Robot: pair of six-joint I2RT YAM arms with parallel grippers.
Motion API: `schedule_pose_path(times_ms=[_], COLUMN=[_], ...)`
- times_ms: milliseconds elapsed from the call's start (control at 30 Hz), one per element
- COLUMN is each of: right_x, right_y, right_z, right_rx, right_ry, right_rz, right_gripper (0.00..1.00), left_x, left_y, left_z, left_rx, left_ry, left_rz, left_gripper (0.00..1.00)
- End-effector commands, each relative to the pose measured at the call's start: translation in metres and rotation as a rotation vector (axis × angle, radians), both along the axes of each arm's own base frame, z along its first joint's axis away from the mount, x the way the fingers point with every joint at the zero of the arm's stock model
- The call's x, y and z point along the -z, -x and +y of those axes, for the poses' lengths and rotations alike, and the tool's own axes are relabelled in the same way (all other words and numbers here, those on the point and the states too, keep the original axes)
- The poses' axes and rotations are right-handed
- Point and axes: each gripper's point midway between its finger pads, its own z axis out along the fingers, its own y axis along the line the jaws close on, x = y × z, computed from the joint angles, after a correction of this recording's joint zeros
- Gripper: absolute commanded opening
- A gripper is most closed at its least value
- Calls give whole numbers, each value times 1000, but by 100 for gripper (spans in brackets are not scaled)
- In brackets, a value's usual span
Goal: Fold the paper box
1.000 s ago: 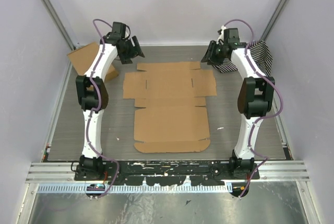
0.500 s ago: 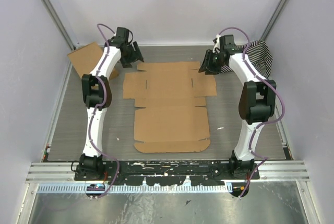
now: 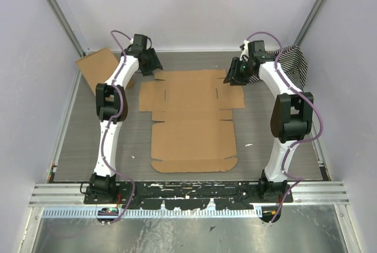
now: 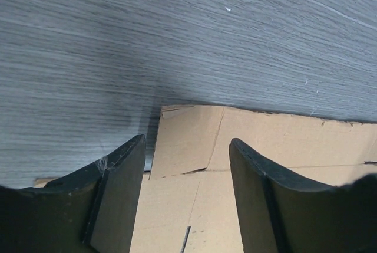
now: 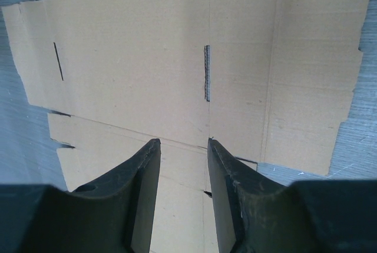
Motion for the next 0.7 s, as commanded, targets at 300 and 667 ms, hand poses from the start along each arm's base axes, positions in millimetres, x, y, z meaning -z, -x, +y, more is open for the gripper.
schedule_pose_path(times_ms=[300, 667], right_x=[-30, -25], right_y=[-1, -4], right_z=[8, 10], right_rx=[-7, 0], right_ry=[-43, -54], right_rz=[-67, -58], right_gripper=[42, 41], left_x=[4, -10], left_y=[2, 10], left_z=[-18, -32], left_rx=[37, 57], left_ry=[38, 66], left_rz=[-7, -9], left_gripper=[56, 51])
